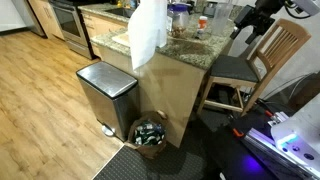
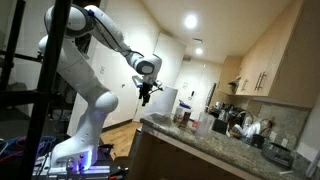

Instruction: Remove the spoon from the blue lid and put it on the countertop

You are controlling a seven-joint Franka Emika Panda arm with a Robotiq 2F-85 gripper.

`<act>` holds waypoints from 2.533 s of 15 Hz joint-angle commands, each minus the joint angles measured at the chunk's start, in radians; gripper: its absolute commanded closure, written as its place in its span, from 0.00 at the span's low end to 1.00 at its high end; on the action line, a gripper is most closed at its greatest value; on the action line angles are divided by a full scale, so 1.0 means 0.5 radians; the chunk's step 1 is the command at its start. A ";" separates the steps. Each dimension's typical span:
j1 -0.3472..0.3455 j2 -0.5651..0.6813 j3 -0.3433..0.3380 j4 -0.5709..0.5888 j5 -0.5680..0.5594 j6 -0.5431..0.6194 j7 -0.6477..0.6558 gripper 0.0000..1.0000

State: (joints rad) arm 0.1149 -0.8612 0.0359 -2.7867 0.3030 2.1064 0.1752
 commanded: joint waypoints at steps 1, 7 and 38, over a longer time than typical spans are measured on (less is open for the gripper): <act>-0.024 0.000 0.019 0.004 0.017 -0.013 -0.015 0.00; -0.208 0.234 -0.382 0.873 0.170 -0.670 0.119 0.00; -0.272 1.698 -0.120 1.811 0.716 -0.044 1.876 0.00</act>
State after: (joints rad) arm -0.0190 -0.0118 -0.0251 -1.8836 0.6620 2.0875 1.1132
